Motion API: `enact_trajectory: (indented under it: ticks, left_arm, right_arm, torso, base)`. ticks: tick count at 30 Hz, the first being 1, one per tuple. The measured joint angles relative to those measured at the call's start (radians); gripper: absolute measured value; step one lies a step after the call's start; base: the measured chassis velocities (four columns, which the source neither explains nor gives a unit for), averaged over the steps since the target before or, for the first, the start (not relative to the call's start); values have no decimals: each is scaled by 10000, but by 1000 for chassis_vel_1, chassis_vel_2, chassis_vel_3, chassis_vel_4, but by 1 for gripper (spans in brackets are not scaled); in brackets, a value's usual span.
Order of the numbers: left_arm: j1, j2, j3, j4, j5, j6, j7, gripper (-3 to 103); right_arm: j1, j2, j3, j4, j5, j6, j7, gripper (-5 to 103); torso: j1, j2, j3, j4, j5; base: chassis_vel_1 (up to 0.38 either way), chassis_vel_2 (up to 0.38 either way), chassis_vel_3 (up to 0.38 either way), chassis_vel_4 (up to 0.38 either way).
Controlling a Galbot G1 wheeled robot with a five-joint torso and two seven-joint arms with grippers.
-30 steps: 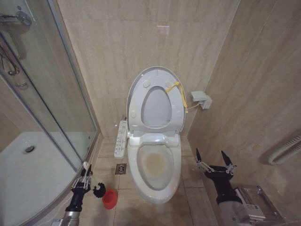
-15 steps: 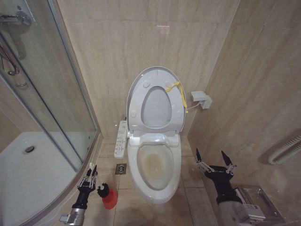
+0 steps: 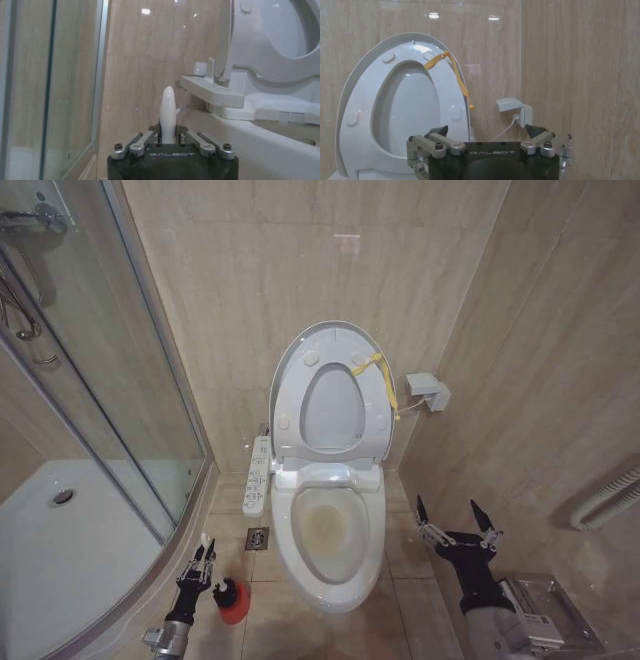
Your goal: Open the toilet lid, clean the toilet bowl with a toilet brush, close the toilet lid, and flush.
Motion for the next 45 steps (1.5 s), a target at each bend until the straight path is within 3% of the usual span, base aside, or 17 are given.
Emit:
enact_trajectory:
  ticks: [26,35,45]
  left_arm:
    - [-651,-65,203,1553,88,-8,198,20]
    - [-553,-282,256,2210,1203,-47,393,20]
    - [-75,-446,100,2064,1288,-68,400,20]
  right_arm:
    - [0,0,0,0,0,0,0,100]
    - [0,0,0,0,0,0,0,100]
    - [0,0,0,0,0,0,0,100]
  torso:
    - [0,0,-1,0,0]
    - [-1,1,-2,0,3]
    - [-2,3,-2,-1,4]
  base:
    - [0,0,0,0]
    - [0,0,0,0]
    - [0,0,0,0]
